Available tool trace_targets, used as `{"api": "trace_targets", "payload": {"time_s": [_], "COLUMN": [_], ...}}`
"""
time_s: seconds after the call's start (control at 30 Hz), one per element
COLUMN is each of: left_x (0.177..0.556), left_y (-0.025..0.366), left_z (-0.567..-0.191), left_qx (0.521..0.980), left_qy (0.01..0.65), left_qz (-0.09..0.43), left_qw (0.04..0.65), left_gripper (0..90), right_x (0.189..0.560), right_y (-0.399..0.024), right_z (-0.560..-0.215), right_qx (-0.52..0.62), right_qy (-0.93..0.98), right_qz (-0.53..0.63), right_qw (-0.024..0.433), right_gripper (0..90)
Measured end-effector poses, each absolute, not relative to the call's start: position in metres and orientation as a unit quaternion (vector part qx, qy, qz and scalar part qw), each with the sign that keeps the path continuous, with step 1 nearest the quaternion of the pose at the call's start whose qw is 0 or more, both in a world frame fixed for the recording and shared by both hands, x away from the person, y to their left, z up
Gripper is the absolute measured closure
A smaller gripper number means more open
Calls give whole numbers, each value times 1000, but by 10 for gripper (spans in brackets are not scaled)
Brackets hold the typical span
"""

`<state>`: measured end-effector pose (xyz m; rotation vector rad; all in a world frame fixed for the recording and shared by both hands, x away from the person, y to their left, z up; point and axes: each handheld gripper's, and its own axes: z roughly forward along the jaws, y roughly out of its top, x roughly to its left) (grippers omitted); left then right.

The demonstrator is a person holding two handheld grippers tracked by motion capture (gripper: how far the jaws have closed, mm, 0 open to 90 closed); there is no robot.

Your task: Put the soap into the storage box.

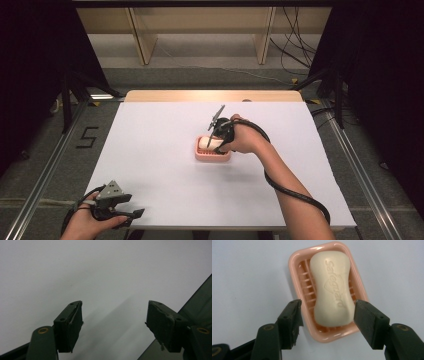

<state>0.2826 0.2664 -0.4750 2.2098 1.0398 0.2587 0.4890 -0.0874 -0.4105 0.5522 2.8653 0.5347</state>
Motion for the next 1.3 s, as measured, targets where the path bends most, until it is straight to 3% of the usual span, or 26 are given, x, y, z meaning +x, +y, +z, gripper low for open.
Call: {"api": "trace_targets", "payload": {"time_s": [1.3], "left_x": [282], "left_y": [266], "left_z": [-476], "left_qx": [843], "left_qy": [406], "left_qz": [97], "left_qw": [341], "left_gripper": [286], "right_x": [415], "right_y": [-163], "right_z": [-446], "right_qx": [264], "right_qy": [914], "right_qz": [277], "right_qw": [137], "right_gripper": [409]}}
